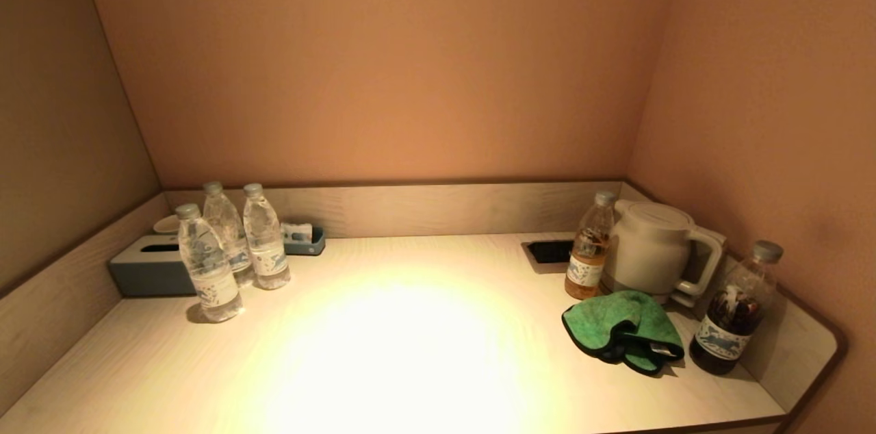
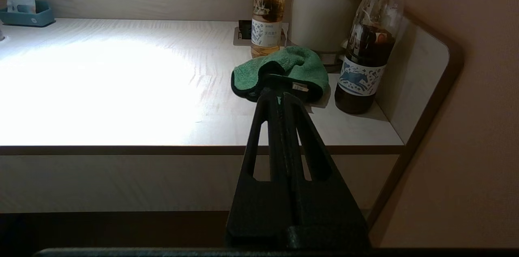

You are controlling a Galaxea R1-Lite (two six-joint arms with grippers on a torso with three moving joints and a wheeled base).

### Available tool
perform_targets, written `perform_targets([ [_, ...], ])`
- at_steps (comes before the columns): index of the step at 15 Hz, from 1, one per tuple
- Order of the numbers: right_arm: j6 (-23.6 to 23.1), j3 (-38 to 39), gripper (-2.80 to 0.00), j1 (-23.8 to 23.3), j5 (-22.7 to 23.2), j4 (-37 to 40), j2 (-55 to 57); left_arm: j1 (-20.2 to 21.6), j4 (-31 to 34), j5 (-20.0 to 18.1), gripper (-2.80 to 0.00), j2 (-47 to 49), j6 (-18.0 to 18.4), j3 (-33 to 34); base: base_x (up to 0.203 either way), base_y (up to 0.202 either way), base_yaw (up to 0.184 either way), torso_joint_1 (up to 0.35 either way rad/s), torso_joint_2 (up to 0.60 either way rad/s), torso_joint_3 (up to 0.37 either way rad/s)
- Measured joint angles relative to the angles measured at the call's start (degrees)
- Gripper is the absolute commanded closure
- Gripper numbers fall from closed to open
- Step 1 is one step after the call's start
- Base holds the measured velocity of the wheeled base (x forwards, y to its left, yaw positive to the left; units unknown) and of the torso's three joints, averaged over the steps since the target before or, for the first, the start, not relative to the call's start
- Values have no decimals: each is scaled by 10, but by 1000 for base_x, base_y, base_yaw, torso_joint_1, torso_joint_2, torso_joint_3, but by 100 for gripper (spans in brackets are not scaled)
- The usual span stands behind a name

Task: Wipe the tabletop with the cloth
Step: Pick up the tablecloth

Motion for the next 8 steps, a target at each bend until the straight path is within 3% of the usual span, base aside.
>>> perform_targets([
  [8, -3, 0, 0, 0, -7, 2, 0, 0, 0, 0, 0, 0, 0, 0, 0, 0, 0, 0, 0, 0],
])
